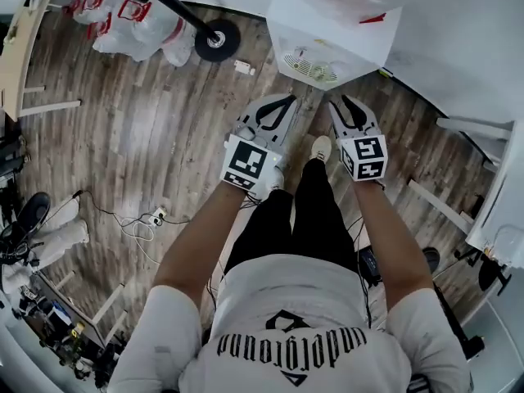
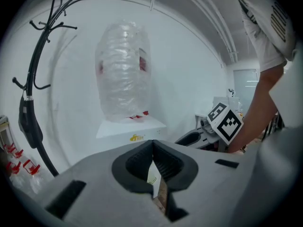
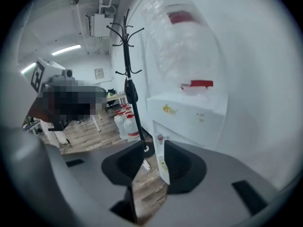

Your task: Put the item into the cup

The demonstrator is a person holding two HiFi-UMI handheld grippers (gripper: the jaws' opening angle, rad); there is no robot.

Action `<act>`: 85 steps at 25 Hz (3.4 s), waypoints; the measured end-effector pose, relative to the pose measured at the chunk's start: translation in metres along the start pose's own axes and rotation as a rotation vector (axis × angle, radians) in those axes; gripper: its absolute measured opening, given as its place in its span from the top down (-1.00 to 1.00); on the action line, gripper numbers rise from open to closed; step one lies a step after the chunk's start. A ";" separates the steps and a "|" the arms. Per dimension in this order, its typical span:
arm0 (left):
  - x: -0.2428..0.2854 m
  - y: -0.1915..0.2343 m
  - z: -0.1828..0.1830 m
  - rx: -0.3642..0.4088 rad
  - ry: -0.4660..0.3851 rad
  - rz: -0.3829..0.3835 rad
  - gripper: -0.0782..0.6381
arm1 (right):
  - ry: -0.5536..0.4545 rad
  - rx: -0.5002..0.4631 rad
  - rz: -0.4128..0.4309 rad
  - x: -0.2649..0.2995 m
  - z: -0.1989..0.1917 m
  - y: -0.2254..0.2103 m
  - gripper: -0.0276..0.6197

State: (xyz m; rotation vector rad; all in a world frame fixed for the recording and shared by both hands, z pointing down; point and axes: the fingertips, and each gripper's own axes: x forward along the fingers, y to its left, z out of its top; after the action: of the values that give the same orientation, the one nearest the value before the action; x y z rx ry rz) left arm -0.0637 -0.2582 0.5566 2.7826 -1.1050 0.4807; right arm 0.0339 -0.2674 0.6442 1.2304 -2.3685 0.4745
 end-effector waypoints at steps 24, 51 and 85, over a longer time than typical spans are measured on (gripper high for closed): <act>-0.211 -0.103 0.185 0.075 -0.254 -0.052 0.76 | -0.349 -0.145 0.003 -0.270 0.179 0.160 0.74; -0.269 -0.217 0.224 0.007 -0.306 -0.033 0.76 | -0.428 -0.246 0.139 -0.411 0.174 0.189 0.90; -0.238 -0.373 0.231 0.027 -0.290 0.068 0.76 | -0.434 -0.242 0.266 -0.540 0.084 0.132 0.90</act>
State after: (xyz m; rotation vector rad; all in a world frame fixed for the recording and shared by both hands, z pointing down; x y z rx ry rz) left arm 0.0864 0.1191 0.2660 2.9120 -1.2596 0.0985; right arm 0.1846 0.1343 0.2800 0.9882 -2.8698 -0.0134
